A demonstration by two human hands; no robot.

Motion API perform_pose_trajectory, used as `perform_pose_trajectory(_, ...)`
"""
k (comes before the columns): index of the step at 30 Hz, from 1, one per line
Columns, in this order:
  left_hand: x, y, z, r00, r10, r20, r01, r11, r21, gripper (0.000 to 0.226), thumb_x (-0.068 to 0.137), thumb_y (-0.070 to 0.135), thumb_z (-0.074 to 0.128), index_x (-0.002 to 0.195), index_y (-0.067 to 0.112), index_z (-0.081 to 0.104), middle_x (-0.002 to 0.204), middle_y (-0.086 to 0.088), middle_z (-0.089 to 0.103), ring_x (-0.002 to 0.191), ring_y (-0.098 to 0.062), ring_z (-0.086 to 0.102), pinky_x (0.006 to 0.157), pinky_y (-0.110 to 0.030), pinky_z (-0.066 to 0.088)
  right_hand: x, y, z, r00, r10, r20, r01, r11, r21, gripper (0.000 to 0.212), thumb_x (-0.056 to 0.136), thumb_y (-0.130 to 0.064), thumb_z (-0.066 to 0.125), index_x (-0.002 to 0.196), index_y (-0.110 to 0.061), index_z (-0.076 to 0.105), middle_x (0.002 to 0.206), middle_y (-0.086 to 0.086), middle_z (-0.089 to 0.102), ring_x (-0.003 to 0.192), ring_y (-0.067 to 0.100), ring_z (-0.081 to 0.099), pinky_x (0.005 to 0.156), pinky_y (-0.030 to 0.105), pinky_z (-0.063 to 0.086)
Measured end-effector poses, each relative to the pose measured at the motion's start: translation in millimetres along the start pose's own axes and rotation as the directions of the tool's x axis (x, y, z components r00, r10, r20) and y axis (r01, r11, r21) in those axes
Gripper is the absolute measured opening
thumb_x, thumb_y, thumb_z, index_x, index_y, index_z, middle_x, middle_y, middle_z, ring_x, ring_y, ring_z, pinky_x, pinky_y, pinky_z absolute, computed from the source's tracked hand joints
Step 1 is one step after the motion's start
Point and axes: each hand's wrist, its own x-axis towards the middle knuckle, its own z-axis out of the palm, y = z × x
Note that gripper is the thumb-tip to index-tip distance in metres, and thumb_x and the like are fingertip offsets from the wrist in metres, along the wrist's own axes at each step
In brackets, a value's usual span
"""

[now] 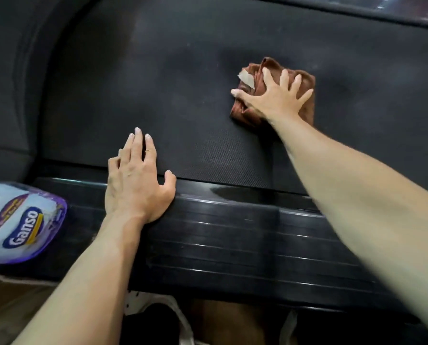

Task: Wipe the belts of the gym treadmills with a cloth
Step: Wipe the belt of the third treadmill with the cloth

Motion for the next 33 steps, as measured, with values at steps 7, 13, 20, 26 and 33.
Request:
perform_pose_trajectory(7, 1, 0, 0, 1.000, -0.004, 0.008, 0.004, 1.000, -0.004, 0.082, 0.096, 0.045, 0.045, 0.163, 0.009, 0.015, 0.172, -0.010, 0.002, 0.158, -0.020, 0.001, 0.122, -0.045, 0.018, -87, -65, 38, 0.936, -0.352, -0.026, 0.349, 0.934, -0.074, 0.099, 0.078, -0.097, 0.030, 0.163, -0.047, 0.017, 0.174, 0.007, 0.006, 0.159, 0.041, -0.004, 0.122, 0.069, -0.005)
perform_pose_trajectory(13, 0, -1, 1, 1.000, 0.001, -0.001, -0.001, 1.000, 0.000, 0.083, 0.095, 0.046, 0.045, 0.163, 0.008, 0.015, 0.172, -0.010, 0.003, 0.158, -0.021, 0.002, 0.122, -0.045, 0.019, -125, 2, 38, 0.943, -0.324, -0.081, 0.317, 0.945, -0.080, 0.097, 0.076, -0.098, 0.027, 0.160, -0.051, 0.024, 0.174, 0.001, 0.012, 0.160, 0.032, 0.001, 0.124, 0.065, -0.003)
perform_pose_trajectory(20, 1, -2, 2, 1.000, 0.003, 0.001, -0.003, 1.000, 0.006, 0.083, 0.096, 0.047, 0.042, 0.163, 0.009, 0.013, 0.172, -0.010, 0.001, 0.159, -0.021, 0.001, 0.122, -0.044, 0.018, -48, -48, 33, 0.987, -0.122, -0.104, 0.118, 0.992, -0.038, 0.091, 0.085, -0.091, 0.028, 0.162, -0.045, 0.020, 0.174, 0.008, 0.009, 0.159, 0.039, -0.003, 0.121, 0.070, -0.004)
perform_pose_trajectory(26, 1, -5, 4, 1.000, 0.005, 0.001, -0.005, 1.000, -0.004, 0.083, 0.095, 0.045, 0.044, 0.163, 0.009, 0.013, 0.172, -0.010, 0.001, 0.159, -0.019, 0.000, 0.122, -0.042, 0.018, -83, -91, 45, 0.926, -0.372, -0.067, 0.366, 0.927, -0.080, 0.082, 0.090, -0.085, 0.029, 0.162, -0.048, 0.018, 0.174, 0.006, 0.007, 0.159, 0.038, -0.004, 0.122, 0.067, -0.005)
perform_pose_trajectory(33, 2, -3, 5, 1.000, 0.010, -0.014, -0.010, 1.000, -0.021, 0.083, 0.095, 0.045, 0.044, 0.163, 0.009, 0.013, 0.172, -0.010, 0.001, 0.159, -0.020, 0.000, 0.122, -0.042, 0.017, -130, -2, 46, 0.882, -0.458, -0.108, 0.455, 0.889, -0.049, 0.079, 0.087, -0.080, 0.032, 0.159, -0.049, 0.029, 0.173, -0.001, 0.016, 0.161, 0.026, 0.002, 0.127, 0.061, 0.000)
